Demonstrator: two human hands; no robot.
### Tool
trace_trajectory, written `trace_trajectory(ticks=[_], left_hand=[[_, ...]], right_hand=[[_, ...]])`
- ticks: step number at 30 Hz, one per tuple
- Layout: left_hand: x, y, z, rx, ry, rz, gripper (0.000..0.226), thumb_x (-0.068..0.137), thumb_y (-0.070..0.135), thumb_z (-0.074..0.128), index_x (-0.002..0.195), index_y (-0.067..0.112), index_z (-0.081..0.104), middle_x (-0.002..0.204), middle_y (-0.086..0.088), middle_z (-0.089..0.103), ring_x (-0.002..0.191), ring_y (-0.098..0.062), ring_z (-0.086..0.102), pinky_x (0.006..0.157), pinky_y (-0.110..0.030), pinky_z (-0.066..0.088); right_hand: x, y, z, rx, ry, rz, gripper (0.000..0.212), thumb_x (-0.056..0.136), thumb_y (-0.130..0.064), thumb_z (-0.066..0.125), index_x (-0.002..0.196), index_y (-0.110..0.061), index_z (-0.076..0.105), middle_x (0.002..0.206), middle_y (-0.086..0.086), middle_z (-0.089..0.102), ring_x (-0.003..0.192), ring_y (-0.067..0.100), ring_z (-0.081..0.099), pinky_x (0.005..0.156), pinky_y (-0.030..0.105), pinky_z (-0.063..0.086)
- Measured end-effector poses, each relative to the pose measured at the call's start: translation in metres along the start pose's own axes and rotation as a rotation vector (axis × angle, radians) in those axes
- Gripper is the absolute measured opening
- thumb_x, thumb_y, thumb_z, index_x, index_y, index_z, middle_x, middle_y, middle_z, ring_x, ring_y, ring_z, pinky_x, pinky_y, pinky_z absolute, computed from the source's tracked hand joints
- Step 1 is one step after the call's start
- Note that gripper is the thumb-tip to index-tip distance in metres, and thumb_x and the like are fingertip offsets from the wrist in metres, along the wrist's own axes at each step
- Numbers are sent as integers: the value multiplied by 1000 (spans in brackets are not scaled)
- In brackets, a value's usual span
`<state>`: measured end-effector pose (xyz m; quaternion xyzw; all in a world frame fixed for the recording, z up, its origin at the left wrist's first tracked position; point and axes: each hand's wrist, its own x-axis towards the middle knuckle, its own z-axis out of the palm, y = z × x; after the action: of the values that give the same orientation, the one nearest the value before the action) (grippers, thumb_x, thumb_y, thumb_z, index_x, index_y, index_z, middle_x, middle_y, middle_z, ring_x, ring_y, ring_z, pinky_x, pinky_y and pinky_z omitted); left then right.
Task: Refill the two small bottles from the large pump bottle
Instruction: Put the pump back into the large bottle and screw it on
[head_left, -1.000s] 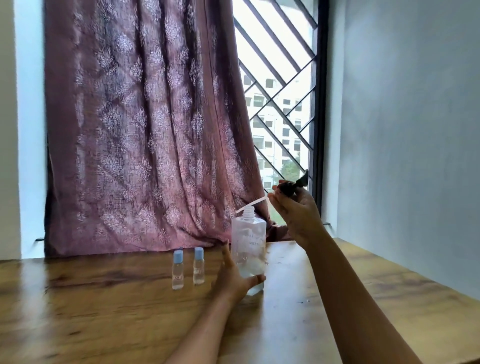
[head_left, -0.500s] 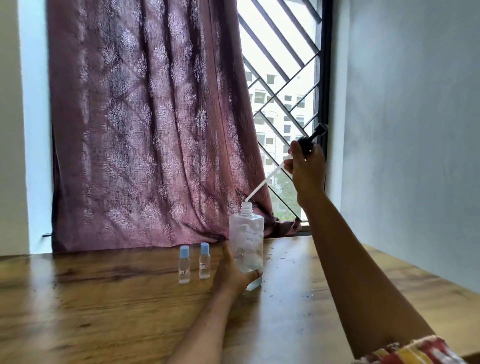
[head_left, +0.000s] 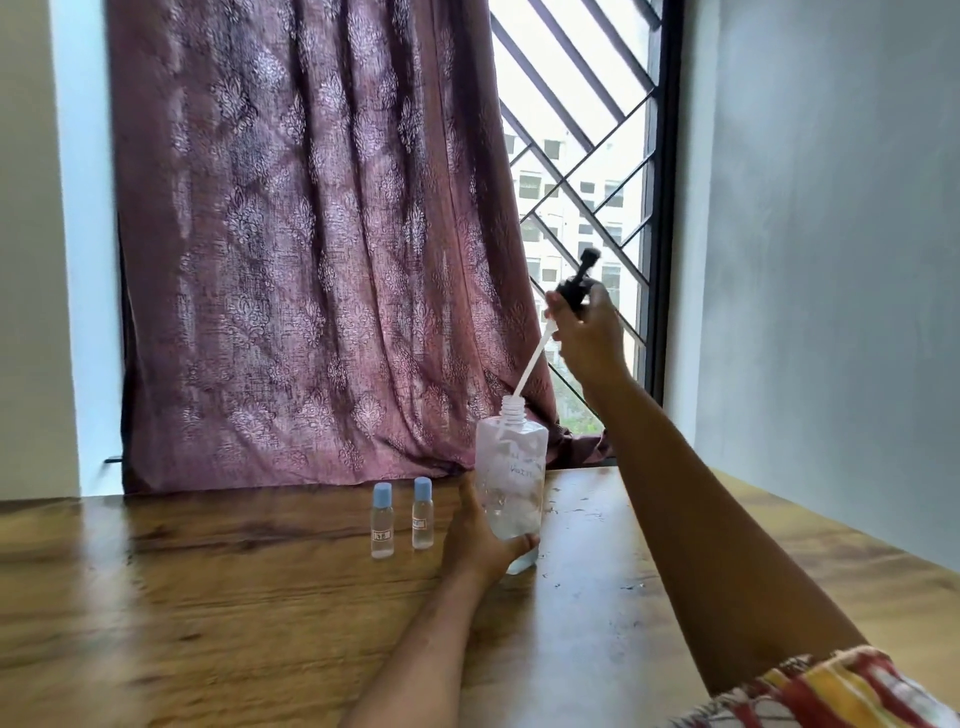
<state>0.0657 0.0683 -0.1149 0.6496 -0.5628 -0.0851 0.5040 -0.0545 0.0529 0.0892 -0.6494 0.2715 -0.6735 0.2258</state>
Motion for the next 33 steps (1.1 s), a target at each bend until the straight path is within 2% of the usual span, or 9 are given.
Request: trace_trajectory(ticks=[3, 5, 8, 11, 15, 20, 24, 29, 33], left_hand=[[0, 1, 0, 15, -12, 26, 124, 58, 46, 83, 148, 23, 1, 148, -6, 39, 129, -27, 45, 100, -36, 44], [0, 0, -1, 14, -15, 41, 125, 57, 48, 83, 148, 24, 1, 151, -4, 35, 132, -26, 41, 103, -38, 42], [1, -2, -1, 12, -10, 44, 122, 60, 46, 82, 148, 23, 1, 151, -4, 33, 133, -26, 40, 105, -37, 40], [2, -3, 0, 14, 6, 50, 122, 61, 45, 82, 149, 22, 0, 153, -4, 30, 135, -25, 38, 107, -34, 38], [2, -3, 1, 17, -1, 52, 121, 62, 45, 81, 149, 22, 0, 153, -4, 29, 136, -25, 37, 108, -34, 37], [2, -1, -1, 19, 7, 68, 117, 60, 45, 81, 147, 25, 5, 147, -2, 39, 129, -23, 45, 102, -32, 43], [2, -1, -1, 41, -15, 93, 118, 64, 44, 80, 149, 23, 2, 150, -2, 36, 132, -23, 42, 101, -28, 38], [2, -1, 2, 1, -28, 90, 116, 62, 47, 80, 147, 30, 3, 149, 2, 36, 131, -19, 42, 100, -27, 39], [-1, 1, 3, -43, -45, 94, 113, 63, 45, 81, 146, 28, 7, 147, 4, 38, 130, -17, 43, 96, -20, 35]], right_hand=[[-10, 12, 12, -83, -165, 64, 38, 91, -26, 59, 123, -14, 43, 109, 7, 64, 89, 24, 60, 68, 28, 47], [-20, 29, 18, -185, -259, 121, 39, 91, -26, 59, 125, -13, 44, 108, 4, 60, 91, 19, 55, 65, 23, 41], [-32, 59, 24, -266, -293, 172, 40, 87, -29, 64, 120, -11, 51, 116, 9, 63, 104, 23, 58, 83, 31, 44], [-42, 73, 28, -229, -281, 177, 39, 84, -30, 68, 115, -13, 54, 111, 8, 66, 104, 25, 60, 91, 40, 48], [-48, 83, 32, -60, -220, 168, 32, 80, -22, 72, 107, -20, 54, 104, 6, 68, 97, 21, 64, 92, 46, 50], [-50, 87, 32, 73, -124, 175, 36, 71, -11, 79, 91, -21, 51, 90, -3, 65, 86, 13, 63, 86, 43, 54], [-48, 93, 34, 61, -48, 174, 49, 62, -25, 83, 94, -23, 47, 97, 6, 66, 92, 23, 63, 86, 50, 51], [-49, 100, 37, 50, -70, 137, 43, 71, -34, 79, 92, -20, 44, 97, 8, 60, 89, 25, 59, 81, 41, 48], [-48, 101, 34, 179, -116, 150, 24, 84, -16, 66, 82, -25, 43, 83, 2, 56, 84, 23, 56, 80, 41, 47]])
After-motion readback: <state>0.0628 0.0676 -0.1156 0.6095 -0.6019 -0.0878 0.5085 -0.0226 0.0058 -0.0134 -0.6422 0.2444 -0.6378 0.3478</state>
